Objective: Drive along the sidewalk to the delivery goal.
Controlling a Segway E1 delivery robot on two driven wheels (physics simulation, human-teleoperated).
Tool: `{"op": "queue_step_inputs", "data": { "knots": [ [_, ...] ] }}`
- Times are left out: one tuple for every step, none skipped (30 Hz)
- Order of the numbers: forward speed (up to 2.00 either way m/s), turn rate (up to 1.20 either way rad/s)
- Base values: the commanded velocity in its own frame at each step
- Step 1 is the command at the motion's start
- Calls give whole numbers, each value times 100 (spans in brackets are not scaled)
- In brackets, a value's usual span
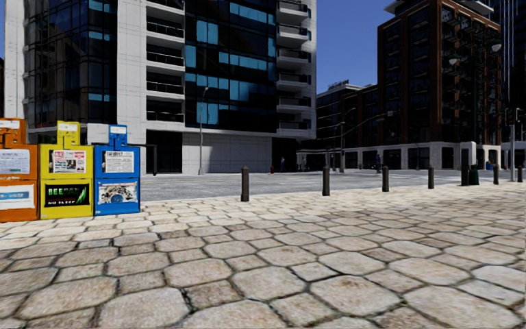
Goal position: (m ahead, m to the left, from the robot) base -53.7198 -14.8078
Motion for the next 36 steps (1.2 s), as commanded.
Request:
{"op": "queue_step_inputs", "data": {
  "knots": [
    [200,70],
    [200,70],
    [200,70],
    [200,70],
    [200,70],
    [200,70],
    [200,70],
    [200,73],
    [200,76],
    [200,77],
    [200,78],
    [200,78],
    [200,78],
    [200,78],
    [200,81],
    [200,87],
    [200,87],
    [200,93],
    [194,97],
    [184,100],
    [178,101],
    [178,101],
    [177,101],
    [175,101],
    [175,101],
    [175,101],
    [175,101],
    [175,101],
    [175,101],
    [175,101],
    [175,101],
    [174,101],
    [174,101],
    [173,101],
    [168,101],
    [168,101]
  ]
}}
